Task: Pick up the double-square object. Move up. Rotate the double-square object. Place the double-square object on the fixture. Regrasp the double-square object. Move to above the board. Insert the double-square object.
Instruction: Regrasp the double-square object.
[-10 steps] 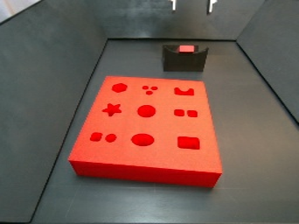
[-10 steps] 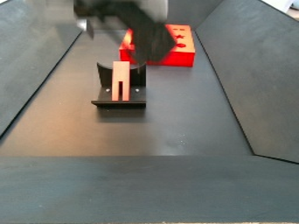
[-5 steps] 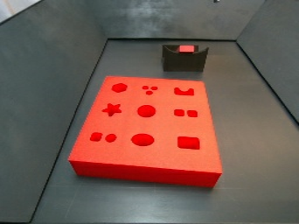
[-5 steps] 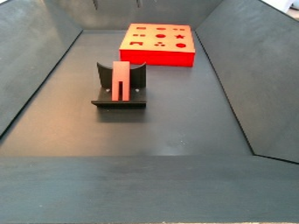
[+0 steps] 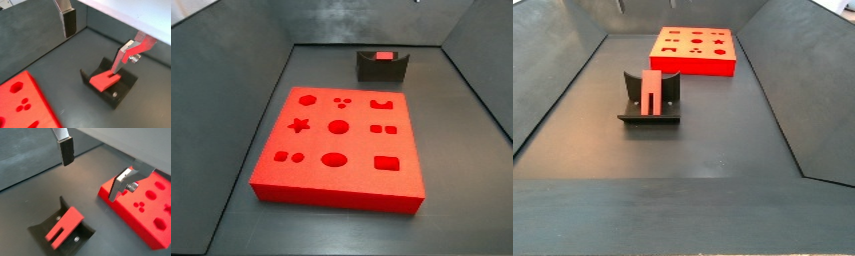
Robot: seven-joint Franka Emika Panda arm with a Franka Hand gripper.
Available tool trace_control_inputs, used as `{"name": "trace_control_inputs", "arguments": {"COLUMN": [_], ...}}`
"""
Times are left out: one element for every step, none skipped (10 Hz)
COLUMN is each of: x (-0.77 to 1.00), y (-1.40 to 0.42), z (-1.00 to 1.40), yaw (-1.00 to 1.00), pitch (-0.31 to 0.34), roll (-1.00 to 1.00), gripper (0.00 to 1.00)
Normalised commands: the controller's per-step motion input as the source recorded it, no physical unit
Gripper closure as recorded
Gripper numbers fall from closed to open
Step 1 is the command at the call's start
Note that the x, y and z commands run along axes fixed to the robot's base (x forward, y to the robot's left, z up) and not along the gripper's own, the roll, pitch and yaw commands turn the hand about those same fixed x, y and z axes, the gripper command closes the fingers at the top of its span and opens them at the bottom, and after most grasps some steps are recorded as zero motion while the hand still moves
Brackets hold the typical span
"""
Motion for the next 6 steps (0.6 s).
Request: {"name": "trace_control_inputs", "arguments": {"x": [-0.03,-0.03,-0.03,-0.03,-0.01,0.0], "y": [-0.02,-0.02,-0.02,-0.02,-0.02,-0.02], "z": [0.0,0.01,0.0,0.0,0.01,0.0], "yaw": [0.03,0.03,0.03,0.03,0.03,0.03], "pitch": [-0.011,-0.016,-0.018,-0.016,-0.013,-0.009], "roll": [1.0,1.0,1.0,1.0,1.0,1.0], "gripper": [0.0,0.0,0.0,0.0,0.0,0.0]}}
